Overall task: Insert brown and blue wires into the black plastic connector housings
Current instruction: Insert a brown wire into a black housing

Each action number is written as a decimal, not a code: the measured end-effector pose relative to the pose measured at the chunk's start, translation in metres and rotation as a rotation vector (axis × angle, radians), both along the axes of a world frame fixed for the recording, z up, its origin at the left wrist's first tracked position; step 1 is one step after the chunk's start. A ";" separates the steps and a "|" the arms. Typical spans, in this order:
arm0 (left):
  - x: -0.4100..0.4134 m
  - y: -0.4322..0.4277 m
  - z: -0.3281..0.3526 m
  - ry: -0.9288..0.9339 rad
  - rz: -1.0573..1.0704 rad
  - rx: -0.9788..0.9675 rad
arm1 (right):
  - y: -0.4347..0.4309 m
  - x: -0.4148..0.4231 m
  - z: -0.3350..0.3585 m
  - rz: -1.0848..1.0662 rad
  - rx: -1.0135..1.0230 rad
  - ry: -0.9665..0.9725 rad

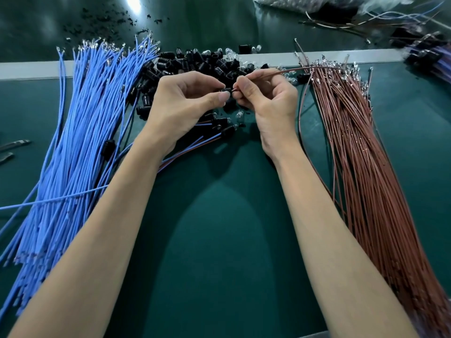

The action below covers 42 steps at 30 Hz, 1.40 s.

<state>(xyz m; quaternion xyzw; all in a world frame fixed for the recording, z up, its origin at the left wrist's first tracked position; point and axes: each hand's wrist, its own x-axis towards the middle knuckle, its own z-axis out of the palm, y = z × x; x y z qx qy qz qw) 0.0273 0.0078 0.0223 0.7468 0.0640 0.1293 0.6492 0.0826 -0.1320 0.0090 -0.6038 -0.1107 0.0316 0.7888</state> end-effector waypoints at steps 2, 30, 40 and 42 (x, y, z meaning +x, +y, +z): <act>0.000 0.001 -0.001 -0.002 0.011 0.002 | 0.000 0.000 -0.001 -0.004 -0.005 -0.005; -0.001 0.015 0.010 0.010 -0.017 0.572 | -0.001 0.003 -0.005 0.129 -0.121 0.019; -0.002 0.012 0.020 -0.033 -0.001 0.706 | 0.000 -0.001 -0.004 0.113 -0.203 -0.043; -0.001 0.013 0.020 -0.024 0.008 0.698 | 0.000 0.000 -0.001 0.108 -0.119 0.007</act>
